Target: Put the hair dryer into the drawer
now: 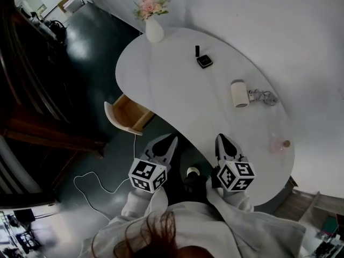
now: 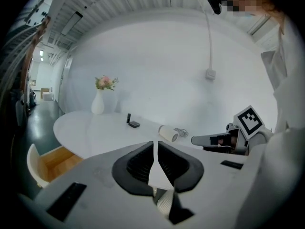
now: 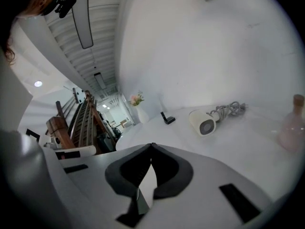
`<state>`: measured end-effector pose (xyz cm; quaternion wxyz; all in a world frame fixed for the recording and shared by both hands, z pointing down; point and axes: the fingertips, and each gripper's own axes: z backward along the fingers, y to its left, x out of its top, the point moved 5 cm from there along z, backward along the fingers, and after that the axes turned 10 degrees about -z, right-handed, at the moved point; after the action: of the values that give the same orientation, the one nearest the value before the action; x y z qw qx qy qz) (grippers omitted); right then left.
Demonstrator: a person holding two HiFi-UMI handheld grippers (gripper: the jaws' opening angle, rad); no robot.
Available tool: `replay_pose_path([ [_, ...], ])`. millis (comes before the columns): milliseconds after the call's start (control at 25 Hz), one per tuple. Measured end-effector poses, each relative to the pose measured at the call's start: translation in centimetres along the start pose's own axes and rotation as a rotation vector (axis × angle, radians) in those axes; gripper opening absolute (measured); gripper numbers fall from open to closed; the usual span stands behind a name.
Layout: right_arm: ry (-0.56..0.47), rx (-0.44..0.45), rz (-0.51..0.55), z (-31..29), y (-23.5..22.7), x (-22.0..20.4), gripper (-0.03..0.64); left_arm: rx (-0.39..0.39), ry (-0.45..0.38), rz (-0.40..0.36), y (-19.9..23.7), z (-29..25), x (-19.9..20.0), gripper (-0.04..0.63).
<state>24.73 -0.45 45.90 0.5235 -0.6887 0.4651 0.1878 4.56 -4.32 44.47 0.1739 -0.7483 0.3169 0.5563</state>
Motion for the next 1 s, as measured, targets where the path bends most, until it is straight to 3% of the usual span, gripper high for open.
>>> replay_pose_path([
  [280, -0.079, -0.148, -0.151, -1.9, -2.7, 1.7, 0.049, -0.174, 0.037, -0.034, 2.7, -6.1, 1.7, 0.035],
  [600, -0.179, -0.319, -0.229, -3.7, -3.2, 3.9, 0.050, -0.399, 0.052, -0.112, 5.6, -13.2, 5.2, 0.035],
  [1000, -0.259, -0.494, -0.337, -3.6, -3.0, 3.4, 0.049, -0.726, 0.112, -0.378, 4.7, -20.2, 7.8, 0.035],
])
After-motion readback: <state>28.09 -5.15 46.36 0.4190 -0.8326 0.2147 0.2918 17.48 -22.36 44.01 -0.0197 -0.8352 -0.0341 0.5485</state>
